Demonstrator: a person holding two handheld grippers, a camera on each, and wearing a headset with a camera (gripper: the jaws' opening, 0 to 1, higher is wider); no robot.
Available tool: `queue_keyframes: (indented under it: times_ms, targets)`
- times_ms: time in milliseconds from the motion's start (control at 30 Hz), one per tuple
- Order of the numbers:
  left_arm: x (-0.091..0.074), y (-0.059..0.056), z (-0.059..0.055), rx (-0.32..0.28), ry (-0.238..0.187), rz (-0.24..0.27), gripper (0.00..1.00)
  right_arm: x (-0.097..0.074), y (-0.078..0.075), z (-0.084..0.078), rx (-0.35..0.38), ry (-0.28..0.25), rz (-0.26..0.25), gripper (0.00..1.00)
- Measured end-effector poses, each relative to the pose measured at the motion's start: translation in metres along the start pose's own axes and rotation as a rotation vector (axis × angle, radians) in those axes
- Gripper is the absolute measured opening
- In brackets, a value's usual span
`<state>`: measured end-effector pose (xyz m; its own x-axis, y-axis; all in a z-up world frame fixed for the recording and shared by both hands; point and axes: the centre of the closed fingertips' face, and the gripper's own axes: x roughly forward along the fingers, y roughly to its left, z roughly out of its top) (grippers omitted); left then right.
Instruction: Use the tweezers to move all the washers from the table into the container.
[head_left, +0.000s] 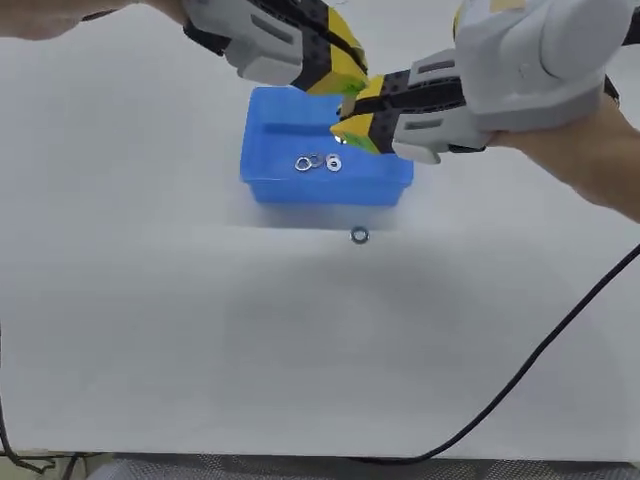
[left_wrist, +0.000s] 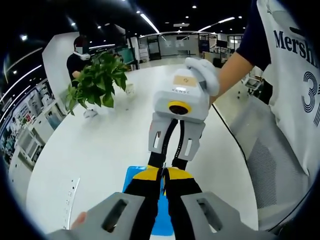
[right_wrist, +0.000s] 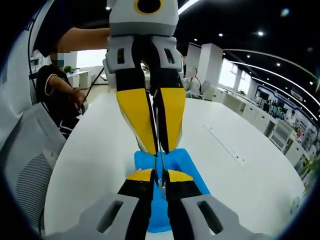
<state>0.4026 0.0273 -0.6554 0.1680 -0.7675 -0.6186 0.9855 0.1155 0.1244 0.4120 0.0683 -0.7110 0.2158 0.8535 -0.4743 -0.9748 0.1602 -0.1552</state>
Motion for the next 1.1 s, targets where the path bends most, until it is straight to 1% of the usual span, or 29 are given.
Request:
queue_keyframes:
  times_ms: [33,333,467,533,633,900,1000,1100]
  targets:
    - [0.003,0.002,-0.002,-0.006,0.001,-0.004,0.07,0.003,-0.004,-0.005,0.004,0.004,0.000,0.10]
    - [0.019,0.013,-0.015,-0.021,0.013,-0.017,0.08,0.011,-0.017,-0.024,0.034,0.012,-0.006,0.10]
    - [0.026,0.014,-0.021,-0.021,0.023,-0.031,0.08,0.015,-0.017,-0.031,0.033,0.026,0.000,0.10]
    - [0.029,0.015,-0.025,-0.028,0.025,-0.035,0.08,0.016,-0.014,-0.033,0.037,0.033,0.004,0.10]
    - [0.033,0.016,-0.028,-0.048,0.018,-0.044,0.08,0.018,-0.015,-0.038,0.038,0.039,0.009,0.10]
    - [0.035,0.023,-0.035,-0.071,0.014,-0.042,0.07,0.022,-0.023,-0.047,0.042,0.048,0.002,0.10]
    - [0.038,0.023,-0.040,-0.069,0.028,-0.045,0.07,0.024,-0.024,-0.051,0.031,0.065,0.003,0.10]
    - [0.041,0.020,-0.044,-0.070,0.038,-0.051,0.07,0.026,-0.020,-0.055,0.033,0.078,0.014,0.10]
